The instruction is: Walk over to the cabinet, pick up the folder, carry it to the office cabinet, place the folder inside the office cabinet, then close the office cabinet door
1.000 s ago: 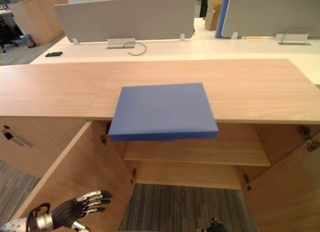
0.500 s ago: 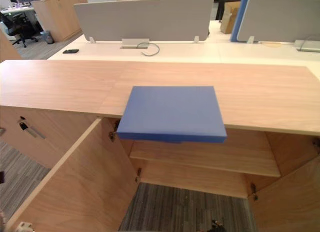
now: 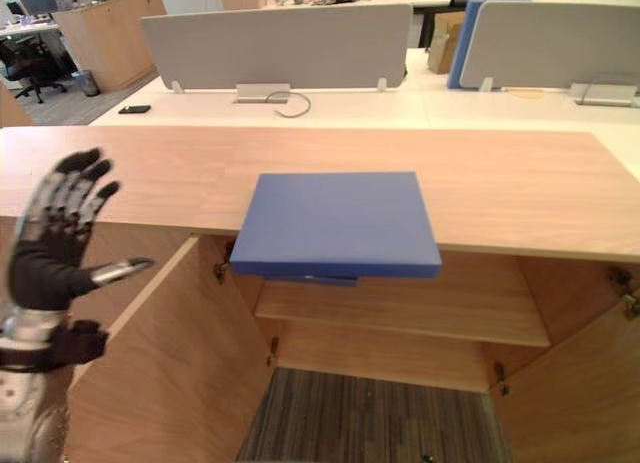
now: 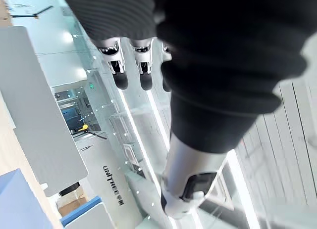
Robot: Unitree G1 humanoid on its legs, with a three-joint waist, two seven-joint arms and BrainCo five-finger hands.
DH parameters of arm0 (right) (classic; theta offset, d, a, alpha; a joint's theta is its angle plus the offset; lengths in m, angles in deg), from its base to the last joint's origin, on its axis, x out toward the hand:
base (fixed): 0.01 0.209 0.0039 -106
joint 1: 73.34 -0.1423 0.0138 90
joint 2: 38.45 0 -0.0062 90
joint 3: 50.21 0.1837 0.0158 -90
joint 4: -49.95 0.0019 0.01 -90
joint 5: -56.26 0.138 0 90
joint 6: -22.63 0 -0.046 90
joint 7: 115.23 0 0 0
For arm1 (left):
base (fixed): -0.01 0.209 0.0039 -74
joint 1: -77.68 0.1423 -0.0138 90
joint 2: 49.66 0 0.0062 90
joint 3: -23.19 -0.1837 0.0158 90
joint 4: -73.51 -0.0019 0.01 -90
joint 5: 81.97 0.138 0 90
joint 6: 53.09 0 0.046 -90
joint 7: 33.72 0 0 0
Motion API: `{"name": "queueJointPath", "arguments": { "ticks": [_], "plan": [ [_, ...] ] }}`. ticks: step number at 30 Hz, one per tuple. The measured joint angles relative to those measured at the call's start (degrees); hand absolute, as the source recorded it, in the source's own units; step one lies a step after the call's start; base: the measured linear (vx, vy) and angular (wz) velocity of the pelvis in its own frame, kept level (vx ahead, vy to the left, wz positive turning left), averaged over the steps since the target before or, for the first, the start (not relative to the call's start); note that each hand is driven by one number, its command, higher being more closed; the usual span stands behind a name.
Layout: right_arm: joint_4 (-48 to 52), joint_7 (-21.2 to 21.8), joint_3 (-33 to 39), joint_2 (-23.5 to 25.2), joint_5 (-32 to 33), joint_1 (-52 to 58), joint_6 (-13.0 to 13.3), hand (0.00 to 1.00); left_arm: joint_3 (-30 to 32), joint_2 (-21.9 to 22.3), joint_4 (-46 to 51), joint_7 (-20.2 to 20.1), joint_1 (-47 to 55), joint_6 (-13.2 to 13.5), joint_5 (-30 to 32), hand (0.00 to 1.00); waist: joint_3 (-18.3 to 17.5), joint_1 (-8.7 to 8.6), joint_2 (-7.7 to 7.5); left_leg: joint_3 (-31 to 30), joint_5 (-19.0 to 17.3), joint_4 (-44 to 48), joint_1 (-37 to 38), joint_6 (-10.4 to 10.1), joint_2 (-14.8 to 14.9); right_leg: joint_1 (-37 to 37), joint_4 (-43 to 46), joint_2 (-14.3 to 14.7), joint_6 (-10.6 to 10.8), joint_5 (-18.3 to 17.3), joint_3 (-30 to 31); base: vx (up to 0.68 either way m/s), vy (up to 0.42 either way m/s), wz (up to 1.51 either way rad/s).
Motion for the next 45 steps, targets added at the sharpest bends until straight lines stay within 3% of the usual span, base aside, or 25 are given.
{"name": "queueJointPath", "arguments": {
  "ticks": [5,10,19,24,35,45],
  "plan": [
    [-0.5,-1.2,0.0,0.1,0.1,-1.3,0.0,0.0,-9.5,0.0,0.7,6.1,-3.7,0.5,20.3,0.0,0.1,-0.76,-0.09,0.4,0.0,0.1,0.4,0.0,0.0,0.0,0.0,0.0,0.0,0.0,0.4,0.0,0.005,-0.02],
    [-0.5,-1.9,-0.3,0.2,-0.1,-1.5,0.0,0.0,-14.5,-0.1,0.7,7.8,-6.0,2.0,28.5,0.0,0.1,-1.32,-0.14,1.4,-0.9,1.0,0.9,0.2,0.1,0.1,0.3,0.1,0.0,0.0,1.7,-0.02,0.018,-0.14],
    [-0.5,-2.7,-2.9,0.1,-1.3,-1.3,0.0,0.0,-25.3,-5.3,0.2,10.4,-13.2,4.1,41.8,0.0,0.2,-2.44,-0.38,2.9,-1.5,1.7,1.1,0.2,0.2,-0.1,0.6,0.1,-0.1,0.1,3.2,-0.02,0.01,-0.08],
    [-0.5,-3.1,-3.0,0.0,-1.5,-1.4,0.0,0.0,-28.7,-8.1,-4.9,10.7,-17.3,4.7,46.5,0.0,0.0,-2.92,-0.52,3.6,-1.5,1.9,1.3,0.3,0.2,-0.5,0.7,0.2,-0.2,0.3,4.0,-0.01,0.004,-0.08],
    [-0.5,-3.2,-2.7,0.0,-1.5,-1.1,0.0,0.0,-29.3,-6.1,-15.2,10.8,-17.9,2.2,48.9,0.0,-1.1,-4.2,-1.7,4.1,-1.5,2.0,1.3,0.3,0.3,-0.8,0.7,0.4,-0.6,0.9,4.8,-0.02,0.001,-0.03],
    [0.1,-3.2,-2.5,-0.7,-1.5,-1.1,0.0,0.0,-30.3,-5.4,-24.4,10.7,-18.2,-0.1,49.2,0.0,-1.2,-5.73,-1.45,4.9,-1.5,1.7,1.5,0.3,0.0,0.3,-3.3,0.4,-0.9,3.4,4.8,-0.04,0.006,-0.04]
  ]
}}
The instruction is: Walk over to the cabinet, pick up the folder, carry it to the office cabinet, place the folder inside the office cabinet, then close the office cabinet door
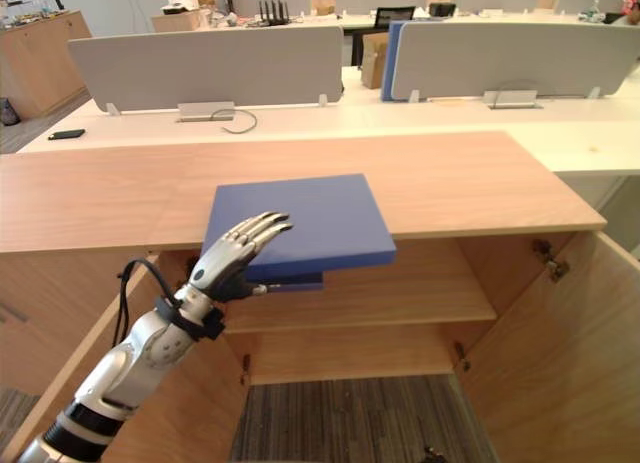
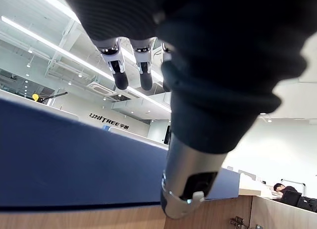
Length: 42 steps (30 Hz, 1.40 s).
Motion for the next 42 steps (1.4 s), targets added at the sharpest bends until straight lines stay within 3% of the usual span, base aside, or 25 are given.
{"name": "queueJointPath", "arguments": {
  "ticks": [13,24,34,42],
  "plan": [
    [0.5,0.0,0.0,-0.5,-1.0,0.1,0.0,0.0,0.0,2.2,-2.2,-0.1,-0.8,-0.6,2.0,0.0,0.1,-0.57,0.08,0.3,0.1,-0.9,0.6,0.1,-0.3,0.3,-0.1,-0.2,0.1,0.1,-0.2,0.0,0.001,0.0],
    [0.5,-1.2,-0.4,-0.5,-1.5,0.1,0.0,0.0,0.0,4.2,-3.2,5.9,-0.8,-1.9,15.4,0.0,0.7,-1.63,0.13,0.4,0.2,-1.1,1.3,0.1,-0.3,0.6,-0.4,-0.2,0.1,0.1,-0.2,-0.04,-0.005,-0.01],
    [0.5,-1.7,0.2,-0.5,-0.7,-0.1,0.0,0.0,0.0,4.2,-6.3,6.7,-0.8,-2.9,19.8,0.0,1.9,-1.84,0.22,0.9,0.2,-1.5,1.5,0.1,-0.2,0.7,-0.3,0.0,0.5,0.4,-0.2,-0.01,-0.002,-0.01],
    [0.5,-1.8,0.1,-0.3,-0.8,-0.2,0.0,0.0,1.0,6.4,-9.8,8.0,-0.8,-5.6,22.7,0.0,2.1,-1.9,0.23,0.9,0.6,-1.8,1.5,0.2,-0.3,0.6,-0.1,-0.2,0.7,0.5,-0.2,0.0,0.0,0.0]
  ]
}}
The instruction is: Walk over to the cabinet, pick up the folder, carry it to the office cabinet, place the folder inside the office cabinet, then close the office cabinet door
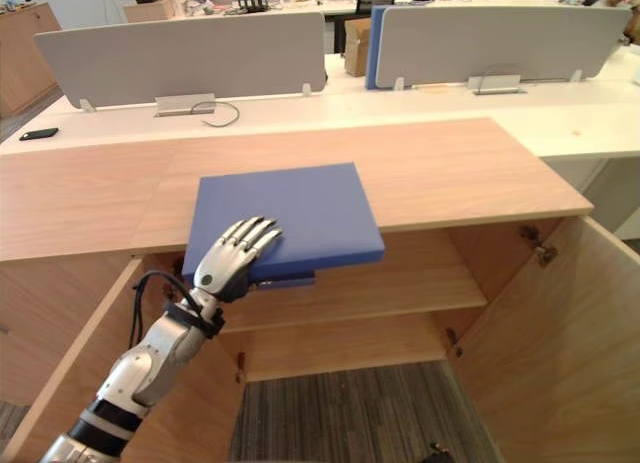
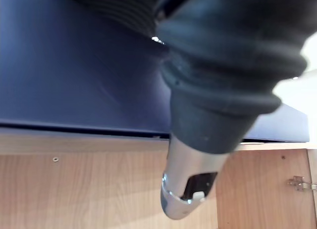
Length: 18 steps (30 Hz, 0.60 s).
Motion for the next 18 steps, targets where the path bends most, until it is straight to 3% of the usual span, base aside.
{"name": "queueJointPath", "arguments": {
  "ticks": [1,10,18],
  "plan": [
    [0.0,0.0,0.0,0.1,0.0,0.0,0.0,0.0,0.6,0.5,-0.4,0.3,0.0,-0.2,0.4,1.0,0.1,-0.01,-0.02,0.0,0.1,0.0,0.0,0.0,0.0,0.0,0.0,0.0,0.0,0.0,0.0,0.0,0.0,0.0],
    [0.0,0.0,-1.1,0.6,-1.2,0.0,0.0,0.0,6.3,4.2,-1.9,6.6,0.0,-3.1,1.5,1.0,0.2,-0.25,-0.09,0.0,0.3,-0.2,0.1,-0.2,0.3,-0.1,-0.2,0.3,0.0,0.0,0.0,0.0,0.0,0.0],
    [0.0,-0.5,-1.1,0.7,-1.2,0.0,0.0,0.0,6.6,4.3,-1.9,8.0,-0.4,-3.4,2.1,1.0,0.3,-0.26,-0.19,0.0,0.3,-0.2,0.1,-0.2,0.3,-0.1,-0.3,0.3,0.0,0.0,0.0,0.0,0.0,0.0]
  ]
}}
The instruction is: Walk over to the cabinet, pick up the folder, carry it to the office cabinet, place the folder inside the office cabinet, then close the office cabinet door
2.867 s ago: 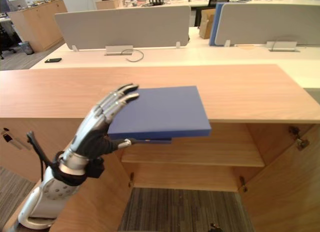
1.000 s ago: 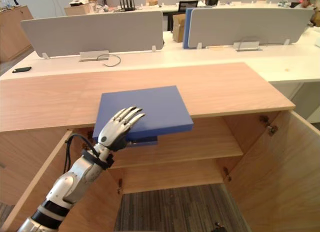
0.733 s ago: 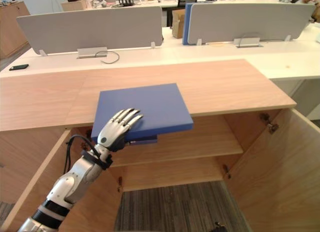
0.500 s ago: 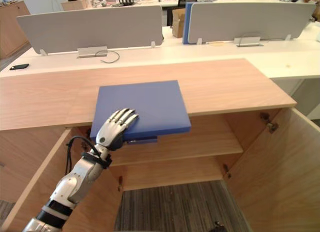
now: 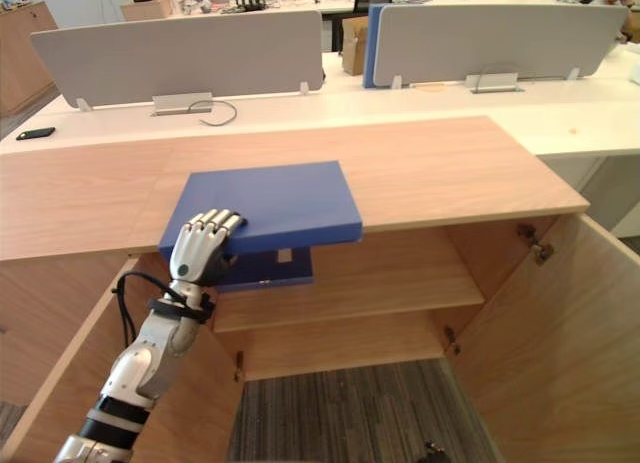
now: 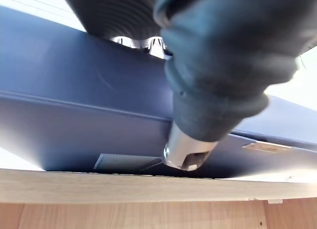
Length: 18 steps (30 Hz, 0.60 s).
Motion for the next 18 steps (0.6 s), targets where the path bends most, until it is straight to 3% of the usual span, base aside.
{"name": "queueJointPath", "arguments": {
  "ticks": [9,12,15,18],
  "plan": [
    [0.0,-1.2,0.4,0.4,0.9,0.1,0.0,0.0,1.2,2.2,1.6,1.0,0.8,0.0,-2.4,1.0,0.2,0.06,-0.29,0.0,0.0,-0.1,0.0,0.0,0.0,0.0,0.0,-0.1,0.0,0.0,0.0,0.0,0.0,0.0],
    [0.0,-1.9,0.0,0.5,3.4,0.3,0.1,0.0,2.0,4.9,7.7,1.0,4.3,1.0,-8.8,1.0,0.3,0.1,-0.37,0.0,0.0,-0.3,0.0,0.1,0.0,-0.1,0.0,-0.1,0.0,0.0,0.0,0.0,0.0,0.0],
    [1.9,-2.7,-2.3,1.0,7.6,0.9,0.3,0.0,2.0,7.5,13.7,1.0,8.6,4.5,-18.0,1.0,0.3,0.19,-0.49,0.1,0.1,-0.6,0.0,0.1,0.0,-0.3,0.0,0.0,0.0,0.0,0.0,0.0,0.0,0.0],
    [10.2,-3.4,-6.8,1.9,10.4,3.8,1.7,0.0,2.1,11.6,18.7,-0.1,12.7,7.3,-29.1,1.0,0.3,0.41,-0.55,0.5,0.1,-0.5,-0.4,0.1,0.0,-0.8,0.3,-0.2,0.2,0.1,0.8,0.0,0.0,-0.05]
  ]
}}
